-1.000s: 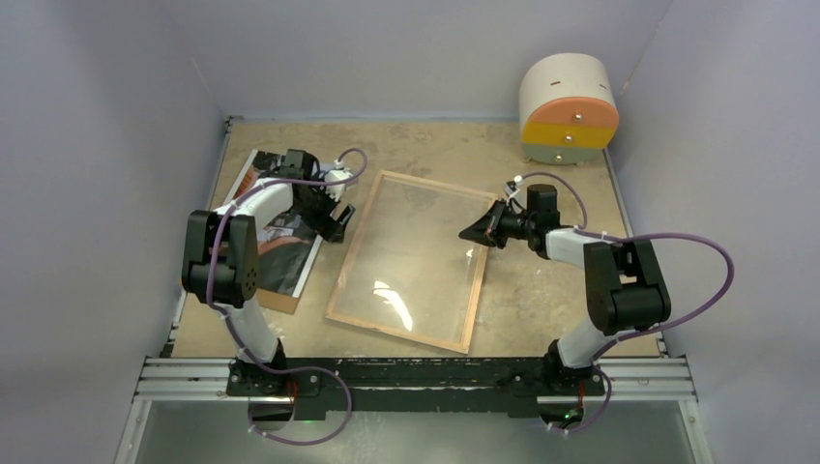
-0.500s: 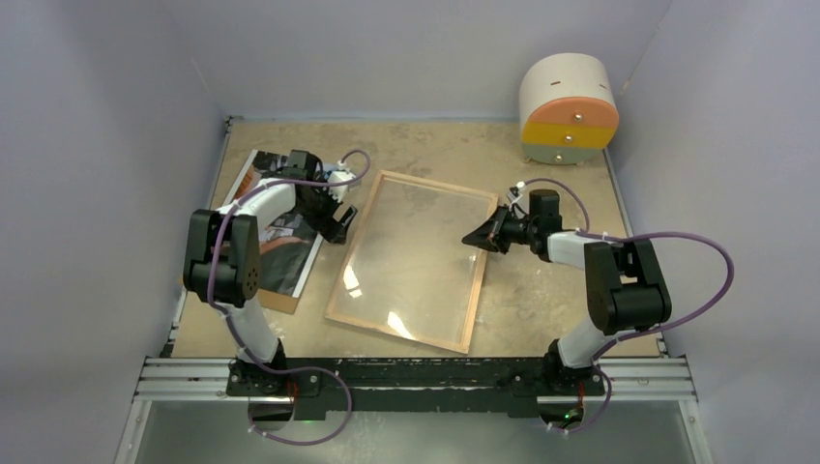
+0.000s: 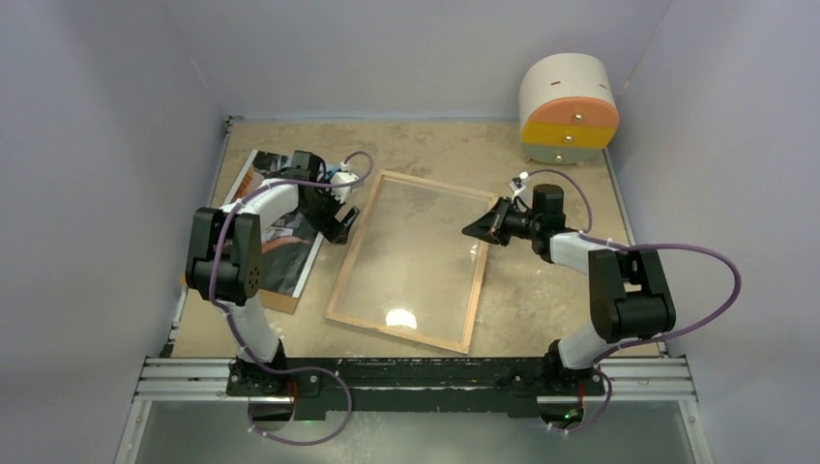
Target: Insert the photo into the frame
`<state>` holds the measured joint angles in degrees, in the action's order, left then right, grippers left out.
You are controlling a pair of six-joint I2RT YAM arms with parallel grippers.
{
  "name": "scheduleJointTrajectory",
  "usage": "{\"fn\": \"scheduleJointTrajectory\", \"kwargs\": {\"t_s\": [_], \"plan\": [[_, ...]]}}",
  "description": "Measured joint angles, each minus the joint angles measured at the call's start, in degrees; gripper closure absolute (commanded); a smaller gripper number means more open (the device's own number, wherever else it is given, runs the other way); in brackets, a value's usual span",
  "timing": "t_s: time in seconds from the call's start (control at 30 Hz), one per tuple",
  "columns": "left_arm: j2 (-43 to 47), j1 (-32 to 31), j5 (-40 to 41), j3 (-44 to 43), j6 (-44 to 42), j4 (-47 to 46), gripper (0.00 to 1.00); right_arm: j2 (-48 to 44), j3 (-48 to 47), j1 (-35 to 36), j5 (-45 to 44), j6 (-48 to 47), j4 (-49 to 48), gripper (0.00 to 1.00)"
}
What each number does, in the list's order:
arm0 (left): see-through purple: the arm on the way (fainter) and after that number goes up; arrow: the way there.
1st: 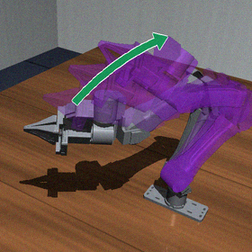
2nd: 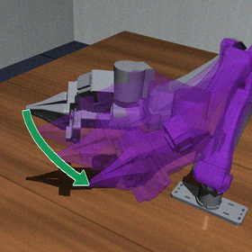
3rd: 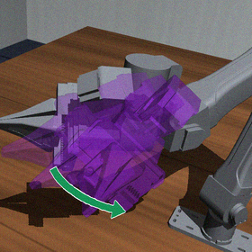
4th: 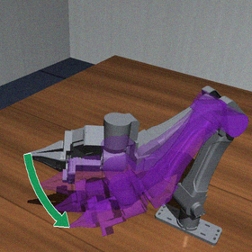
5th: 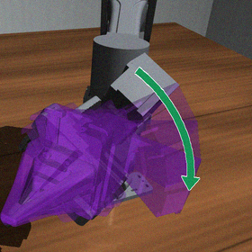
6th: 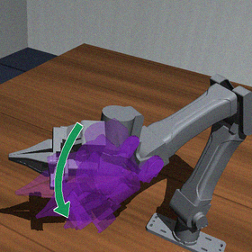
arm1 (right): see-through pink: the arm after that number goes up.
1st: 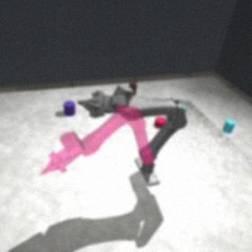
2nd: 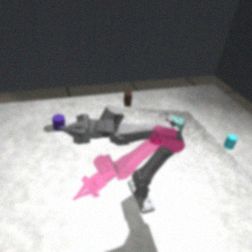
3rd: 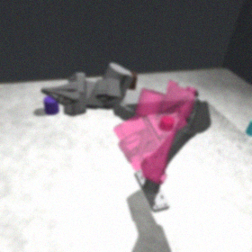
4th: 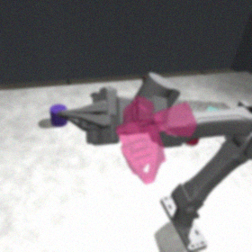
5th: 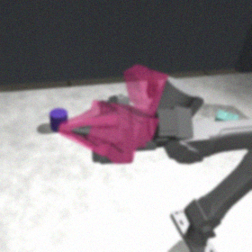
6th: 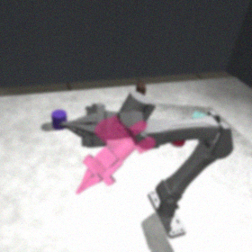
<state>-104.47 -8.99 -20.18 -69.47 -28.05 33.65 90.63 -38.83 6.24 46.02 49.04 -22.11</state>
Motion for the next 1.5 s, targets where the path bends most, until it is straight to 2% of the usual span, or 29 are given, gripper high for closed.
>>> {"fn": "scheduleJointTrajectory", "kwargs": {"t_s": [0.43,0.6,0.93,1.17,1.2,1.43,1.5], "plan": [[-1.62,-0.04,3.21,0.0,0.02,-1.7,0.09,-2.6,0.52,0.0,1.77,0.63,-5.55,1.0],[-2.03,-0.07,4.26,0.02,0.0,-3.02,0.16,-1.05,0.61,0.0,2.82,2.21,-8.57,1.0],[-2.12,-0.07,5.03,0.94,-0.07,-5.35,0.25,2.62,0.9,0.0,4.39,8.0,-16.46,1.0],[-1.03,-0.07,5.09,3.32,-1.51,-8.09,0.3,6.71,3.96,-0.22,4.24,15.74,-24.7,1.0],[-0.85,-0.07,5.11,3.74,-1.66,-8.59,0.3,7.02,4.52,-0.26,4.17,16.81,-25.99,0.97],[0.17,-0.02,4.7,5.46,-1.92,-10.34,0.31,7.56,7.54,-0.24,4.37,21.07,-31.23,0.33],[0.33,-0.02,4.48,5.73,-2.03,-10.51,0.31,6.8,8.02,-0.07,4.26,19.93,-29.53,0.23]]}}
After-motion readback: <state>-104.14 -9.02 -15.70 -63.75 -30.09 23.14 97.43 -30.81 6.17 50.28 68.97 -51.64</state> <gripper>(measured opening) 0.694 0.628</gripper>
